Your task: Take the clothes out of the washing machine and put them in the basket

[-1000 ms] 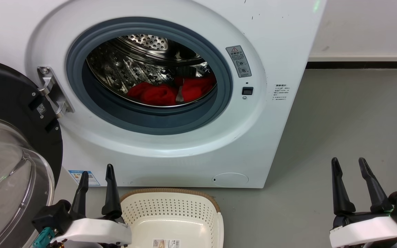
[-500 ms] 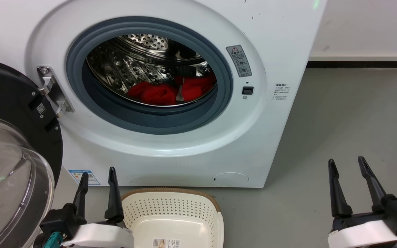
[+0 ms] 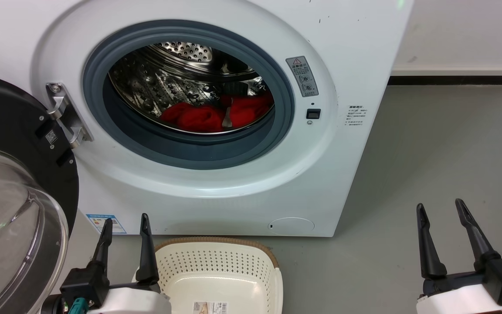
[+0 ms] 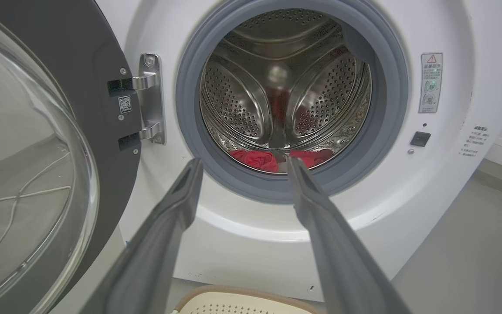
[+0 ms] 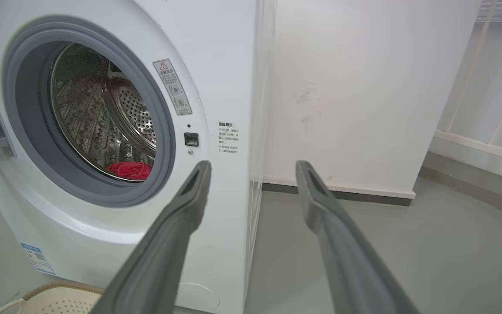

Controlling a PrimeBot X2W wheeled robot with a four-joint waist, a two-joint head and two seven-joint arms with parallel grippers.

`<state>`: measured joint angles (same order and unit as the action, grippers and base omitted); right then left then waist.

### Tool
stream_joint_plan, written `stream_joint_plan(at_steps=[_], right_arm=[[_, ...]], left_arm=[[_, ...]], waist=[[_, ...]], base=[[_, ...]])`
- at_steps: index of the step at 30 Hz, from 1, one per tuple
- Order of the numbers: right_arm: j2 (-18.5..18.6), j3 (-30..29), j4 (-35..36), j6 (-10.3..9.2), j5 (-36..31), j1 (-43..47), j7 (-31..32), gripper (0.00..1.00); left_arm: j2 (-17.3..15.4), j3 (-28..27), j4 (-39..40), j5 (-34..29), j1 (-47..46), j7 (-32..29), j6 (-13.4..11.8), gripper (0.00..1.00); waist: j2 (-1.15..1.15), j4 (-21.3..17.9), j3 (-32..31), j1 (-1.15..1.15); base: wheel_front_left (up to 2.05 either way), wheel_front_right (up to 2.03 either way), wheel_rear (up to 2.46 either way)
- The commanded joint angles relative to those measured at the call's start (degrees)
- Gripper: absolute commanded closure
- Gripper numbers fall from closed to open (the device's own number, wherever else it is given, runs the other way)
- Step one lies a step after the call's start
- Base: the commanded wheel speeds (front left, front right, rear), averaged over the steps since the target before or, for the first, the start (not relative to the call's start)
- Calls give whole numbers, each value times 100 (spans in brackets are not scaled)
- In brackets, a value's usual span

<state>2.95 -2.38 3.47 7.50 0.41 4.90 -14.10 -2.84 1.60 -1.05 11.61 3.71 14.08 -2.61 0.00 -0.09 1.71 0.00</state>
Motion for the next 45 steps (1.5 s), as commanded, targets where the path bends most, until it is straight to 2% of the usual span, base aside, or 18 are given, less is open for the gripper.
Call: stream_joint_plan(at_steps=[1, 9, 31, 35, 38, 45], right_arm=[[-12, -9, 34, -2, -109, 88, -37, 0], [-13, -16, 34, -2, -386, 130, -119, 0], [-13, -2, -50, -2, -173, 46, -113, 0], [-13, 9, -21, -3, -151, -31, -113, 0], [-13, 52, 9, -3, -156, -156, -113, 0], [-15, 89, 49, -3, -93, -509, -112, 0]], left_arm=[[-6, 17, 15, -109, 64, 41, -44, 0], [-6, 56, 25, -401, 101, 122, -86, 0], [-5, 32, -252, -311, -87, 115, -161, 0], [-4, 120, -633, -464, -531, 114, -30, 0], [-19, 54, -1130, -619, -1269, 115, 175, 0], [-368, -9, -2476, -821, -2856, 115, 459, 0]], waist=[[0, 5, -1, 0], [0, 20, 4, 0], [0, -31, 91, 0], [0, -83, 262, 0], [0, -182, 531, 0], [0, -469, 1187, 0]], base=[[0, 0, 0], [0, 0, 0], [0, 0, 0], [0, 0, 0], [0, 0, 0], [0, 0, 0]])
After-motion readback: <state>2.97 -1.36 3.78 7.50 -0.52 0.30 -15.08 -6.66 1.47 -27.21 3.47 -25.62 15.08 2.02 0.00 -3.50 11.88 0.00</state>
